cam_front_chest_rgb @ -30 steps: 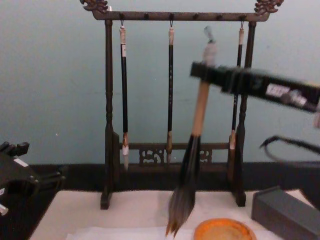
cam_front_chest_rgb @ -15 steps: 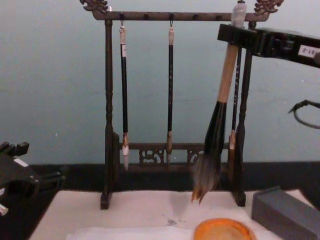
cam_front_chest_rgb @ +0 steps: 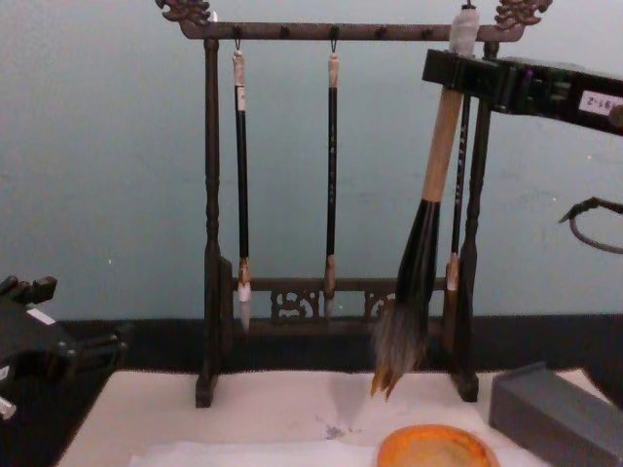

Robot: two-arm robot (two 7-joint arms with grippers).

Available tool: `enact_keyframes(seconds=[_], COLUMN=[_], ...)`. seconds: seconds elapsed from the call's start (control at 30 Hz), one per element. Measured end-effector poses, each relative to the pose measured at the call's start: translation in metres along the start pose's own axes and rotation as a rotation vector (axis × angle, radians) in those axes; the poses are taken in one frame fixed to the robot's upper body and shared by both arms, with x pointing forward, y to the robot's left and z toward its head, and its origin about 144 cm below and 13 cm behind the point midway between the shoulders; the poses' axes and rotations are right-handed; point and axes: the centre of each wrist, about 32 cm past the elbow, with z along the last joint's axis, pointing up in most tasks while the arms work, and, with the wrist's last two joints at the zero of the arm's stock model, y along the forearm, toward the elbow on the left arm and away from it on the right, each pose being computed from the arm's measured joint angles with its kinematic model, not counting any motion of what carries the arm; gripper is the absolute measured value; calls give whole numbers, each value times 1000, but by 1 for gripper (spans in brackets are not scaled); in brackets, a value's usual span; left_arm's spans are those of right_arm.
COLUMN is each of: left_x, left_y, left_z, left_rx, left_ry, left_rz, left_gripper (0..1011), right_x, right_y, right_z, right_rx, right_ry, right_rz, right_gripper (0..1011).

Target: Pick up the brush from the inkstone, write on the paper, then place the brush back to its original position.

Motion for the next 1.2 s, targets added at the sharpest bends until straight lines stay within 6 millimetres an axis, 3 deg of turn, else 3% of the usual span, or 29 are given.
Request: enact_keyframes(seconds=[0.23, 0.57, 0.93, 1.2], left_x=[0, 0, 0, 0], left_y=[0, 0, 0, 0], left_z=[0, 0, 0, 0], left_rx=[0, 0, 0, 0], left_ry=[0, 0, 0, 0], left_rz=[0, 0, 0, 0], left_gripper=[1010, 1010, 1010, 1010], right_x=[1, 15, 29, 30], right_y=[0, -18, -45, -50], right_z=[0, -1, -26, -46], right_rx=[-3, -1, 22, -11], right_ry=[11, 355, 713, 816], right_rz=[-4, -156, -351, -419], right_gripper=[162, 162, 162, 162])
